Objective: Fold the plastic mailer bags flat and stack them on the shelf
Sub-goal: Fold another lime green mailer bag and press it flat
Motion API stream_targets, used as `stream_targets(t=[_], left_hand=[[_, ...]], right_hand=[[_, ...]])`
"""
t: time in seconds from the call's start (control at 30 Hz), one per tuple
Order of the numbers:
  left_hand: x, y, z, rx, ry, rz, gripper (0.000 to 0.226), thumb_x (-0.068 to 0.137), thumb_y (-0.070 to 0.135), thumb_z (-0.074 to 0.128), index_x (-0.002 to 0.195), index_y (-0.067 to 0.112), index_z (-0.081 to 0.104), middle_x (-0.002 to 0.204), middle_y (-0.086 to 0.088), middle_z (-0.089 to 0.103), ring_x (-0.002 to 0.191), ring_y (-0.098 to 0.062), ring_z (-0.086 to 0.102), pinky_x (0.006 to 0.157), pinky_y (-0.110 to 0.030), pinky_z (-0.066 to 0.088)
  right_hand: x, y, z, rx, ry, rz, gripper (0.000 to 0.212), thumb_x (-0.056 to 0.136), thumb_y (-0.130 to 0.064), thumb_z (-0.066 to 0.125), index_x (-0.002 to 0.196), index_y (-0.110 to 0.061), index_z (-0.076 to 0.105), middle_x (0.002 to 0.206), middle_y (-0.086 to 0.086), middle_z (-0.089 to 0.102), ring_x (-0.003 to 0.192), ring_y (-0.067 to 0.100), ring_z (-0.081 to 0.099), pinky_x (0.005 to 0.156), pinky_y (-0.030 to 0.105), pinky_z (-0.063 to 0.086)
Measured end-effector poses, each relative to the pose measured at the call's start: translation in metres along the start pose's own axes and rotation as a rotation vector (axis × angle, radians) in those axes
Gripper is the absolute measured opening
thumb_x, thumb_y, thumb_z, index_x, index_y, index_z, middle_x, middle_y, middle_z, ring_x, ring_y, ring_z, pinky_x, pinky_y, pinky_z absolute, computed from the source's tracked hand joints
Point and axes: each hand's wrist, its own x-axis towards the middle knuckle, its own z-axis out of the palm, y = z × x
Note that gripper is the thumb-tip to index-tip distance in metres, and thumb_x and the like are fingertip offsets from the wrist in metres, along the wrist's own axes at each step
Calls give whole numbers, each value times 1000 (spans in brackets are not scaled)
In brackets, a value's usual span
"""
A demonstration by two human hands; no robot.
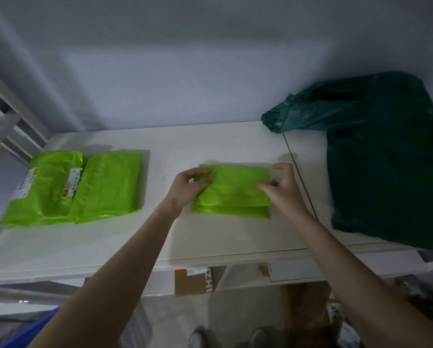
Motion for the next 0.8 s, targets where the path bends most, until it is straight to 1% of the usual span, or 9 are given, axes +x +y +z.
stream_targets(t=[0.07,0.17,0.23,0.3,0.4,0.5,0.63,0.73,0.8], left_hand=[[0,-3,-2,39,-1,17,26,85,8,65,106,23,66,115,0,60,102,-12,57,78,-14,45],[-2,-8,-3,119,-14,36,28,85,9,66,106,27,65,120,1,59,105,-14,58,84,-20,48],[-3,-11,-2,196,-3,58,30,85,13,66,111,28,64,121,1,57,101,-18,59,86,-26,49],[-6,-12,1,284,14,89,31,86,16,66,117,24,63,116,3,54,91,-19,56,80,-26,48],[-9,-14,3,341,41,129,33,87,20,66,120,20,61,112,5,53,87,-19,52,79,-28,47],[-11,-16,5,390,69,175,35,87,21,66,121,17,61,112,6,52,88,-15,48,81,-22,42],[-12,-20,8,401,101,194,38,86,23,67,123,16,59,120,1,56,90,-13,49,85,-21,41],[-12,-24,9,405,110,210,39,87,22,66,125,15,58,126,0,55,97,-11,49,83,-14,36],[-12,-26,9,440,111,246,40,87,21,65,126,12,57,127,-2,55,104,-12,50,82,-9,32]], right_hand=[[-4,0,1,-63,5,-33,44,82,-11,64,116,-20,38,59,-3,43,51,14,44,50,27,33],[-7,2,1,-114,6,-71,42,82,-10,62,117,-18,39,57,-2,41,50,15,42,48,28,31],[-7,3,1,-149,7,-88,41,82,-8,62,116,-17,40,56,-3,40,49,14,41,45,25,30],[-8,4,1,-181,14,-114,41,82,-7,63,116,-16,42,55,-3,41,48,12,41,40,19,29],[-10,5,2,-209,38,-157,39,82,-5,63,115,-12,44,54,-4,39,47,11,40,41,17,31],[-13,6,4,-227,63,-200,36,83,-4,63,114,-9,46,54,-4,39,47,9,39,40,16,31],[-15,7,6,-244,102,-231,36,82,-5,65,114,-7,47,53,-4,39,47,7,39,43,14,32],[-15,9,8,-263,116,-245,38,81,-5,67,114,-6,48,54,-4,40,48,7,39,45,14,32],[-15,10,9,-272,119,-259,38,81,-4,66,114,-5,47,54,-3,39,48,7,39,46,15,31]])
